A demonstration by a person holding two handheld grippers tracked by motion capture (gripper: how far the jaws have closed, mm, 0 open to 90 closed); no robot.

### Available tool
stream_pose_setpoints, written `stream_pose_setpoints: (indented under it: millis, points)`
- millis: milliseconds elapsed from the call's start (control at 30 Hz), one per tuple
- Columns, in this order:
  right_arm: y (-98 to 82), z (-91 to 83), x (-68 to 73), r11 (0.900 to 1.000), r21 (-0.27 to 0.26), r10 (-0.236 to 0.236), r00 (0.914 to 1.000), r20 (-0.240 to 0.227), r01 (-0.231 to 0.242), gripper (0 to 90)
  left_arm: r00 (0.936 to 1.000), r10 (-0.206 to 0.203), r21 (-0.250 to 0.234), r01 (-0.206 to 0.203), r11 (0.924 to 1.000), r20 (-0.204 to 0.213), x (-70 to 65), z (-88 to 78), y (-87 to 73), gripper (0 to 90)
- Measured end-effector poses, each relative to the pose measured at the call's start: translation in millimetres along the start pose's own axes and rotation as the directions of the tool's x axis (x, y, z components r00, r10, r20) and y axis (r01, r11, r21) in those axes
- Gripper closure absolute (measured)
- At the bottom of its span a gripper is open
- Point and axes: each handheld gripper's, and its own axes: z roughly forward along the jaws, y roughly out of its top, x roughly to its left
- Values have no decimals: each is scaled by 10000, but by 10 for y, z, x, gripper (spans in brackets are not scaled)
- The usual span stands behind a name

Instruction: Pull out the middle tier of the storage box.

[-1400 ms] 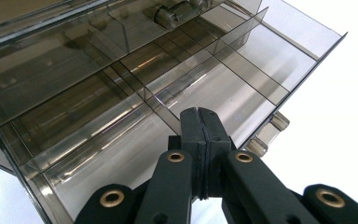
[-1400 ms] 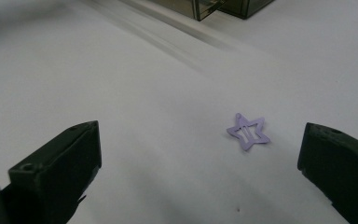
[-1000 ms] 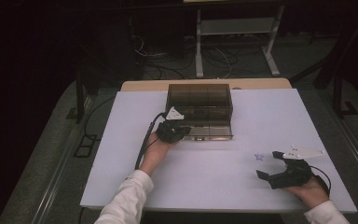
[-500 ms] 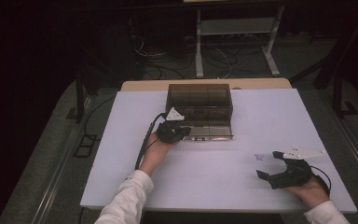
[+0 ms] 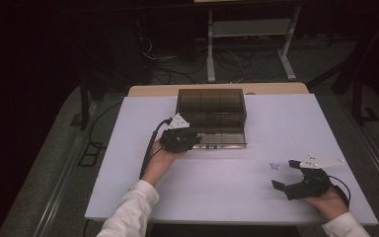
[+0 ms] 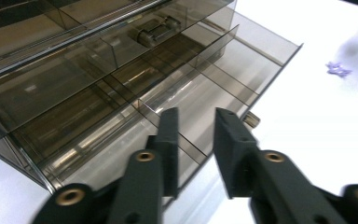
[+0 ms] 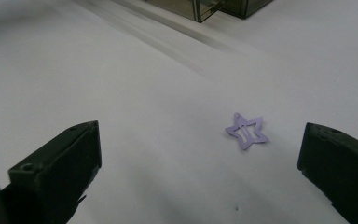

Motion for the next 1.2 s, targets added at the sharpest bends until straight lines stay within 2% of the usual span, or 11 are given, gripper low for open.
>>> stream_pose_setpoints:
  millis: [333, 600, 767, 867, 967, 1067, 1200]
  points:
    - [6, 11, 0, 10000, 20, -12, 10000, -29, 12, 0, 9995, -55, -320, 65, 9995, 322, -16, -241, -142, 440]
    - [7, 16, 1, 10000, 51, -30, 10000, -78, 30, 0, 10000, -2, -569, 7, 9984, 92, -72, -396, -324, 264]
    - [9, 18, 2, 10000, 53, -38, 10000, -65, 38, 0, 9998, -63, -789, 77, 9968, 174, -111, -479, -433, 140]
    - [10, 18, 3, 10000, 37, -47, 10000, -58, 47, 0, 9997, -126, -875, 143, 9961, 192, -134, -526, -509, 90]
    - [10, 18, 2, 10000, 31, -55, 10000, -47, 55, 0, 9993, -39, -797, 68, 9968, 365, -148, -561, -574, 65]
    - [10, 18, 7, 10000, 54, -38, 10000, -51, 38, 0, 9984, -164, -736, 205, 9971, 548, -171, -587, -641, 7]
    - [10, 23, 10, 10000, 58, -46, 10000, -54, 46, 0, 9970, -146, -679, 198, 9975, 764, -203, -611, -725, 0]
